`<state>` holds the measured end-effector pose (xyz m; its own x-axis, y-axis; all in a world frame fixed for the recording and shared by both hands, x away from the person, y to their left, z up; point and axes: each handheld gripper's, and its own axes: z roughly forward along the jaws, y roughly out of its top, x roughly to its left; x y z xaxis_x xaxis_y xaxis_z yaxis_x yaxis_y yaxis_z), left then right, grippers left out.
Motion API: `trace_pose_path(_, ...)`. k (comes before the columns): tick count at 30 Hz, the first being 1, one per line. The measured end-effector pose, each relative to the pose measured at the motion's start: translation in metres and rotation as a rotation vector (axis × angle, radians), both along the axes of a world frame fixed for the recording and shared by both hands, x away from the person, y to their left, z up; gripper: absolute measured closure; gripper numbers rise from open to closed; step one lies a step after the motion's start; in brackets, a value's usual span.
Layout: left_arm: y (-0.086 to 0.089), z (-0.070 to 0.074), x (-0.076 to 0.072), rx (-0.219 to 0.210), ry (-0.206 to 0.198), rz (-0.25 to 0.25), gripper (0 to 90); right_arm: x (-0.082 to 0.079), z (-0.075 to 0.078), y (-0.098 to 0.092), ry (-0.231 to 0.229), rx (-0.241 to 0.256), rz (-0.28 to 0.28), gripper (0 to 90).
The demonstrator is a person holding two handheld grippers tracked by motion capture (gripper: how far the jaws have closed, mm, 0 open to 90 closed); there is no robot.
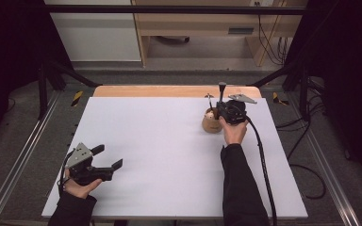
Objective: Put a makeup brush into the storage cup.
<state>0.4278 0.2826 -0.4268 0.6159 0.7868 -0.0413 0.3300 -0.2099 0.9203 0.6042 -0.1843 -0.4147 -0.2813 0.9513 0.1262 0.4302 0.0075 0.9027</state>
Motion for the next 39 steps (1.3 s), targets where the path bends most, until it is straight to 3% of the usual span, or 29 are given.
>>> trace_pose_path(13, 0.000, 0.000, 0.000, 0.000, -0.001, 0.000, 7.3, 0.002, -0.009, 0.001, 0.062, -0.012, -0.007, 79.1)
trace_pose_path(21, -0.001, 0.000, 0.000, 0.004, -0.002, -0.002, 7.3, -0.002, -0.005, 0.000, 0.092, -0.029, -0.001, 74.7)
trace_pose_path(25, -0.002, 0.001, -0.001, 0.001, -0.004, -0.002, 7.3, -0.009, 0.001, 0.000, 0.074, -0.047, 0.005, 72.1)
trace_pose_path(32, -0.002, 0.002, -0.002, 0.000, -0.004, -0.003, 7.4, -0.027, 0.015, -0.009, 0.025, -0.024, 0.014, 69.5)
trace_pose_path(39, -0.004, 0.002, -0.002, 0.003, -0.005, -0.005, 7.3, -0.045, 0.030, -0.009, -0.006, -0.018, 0.074, 59.5)
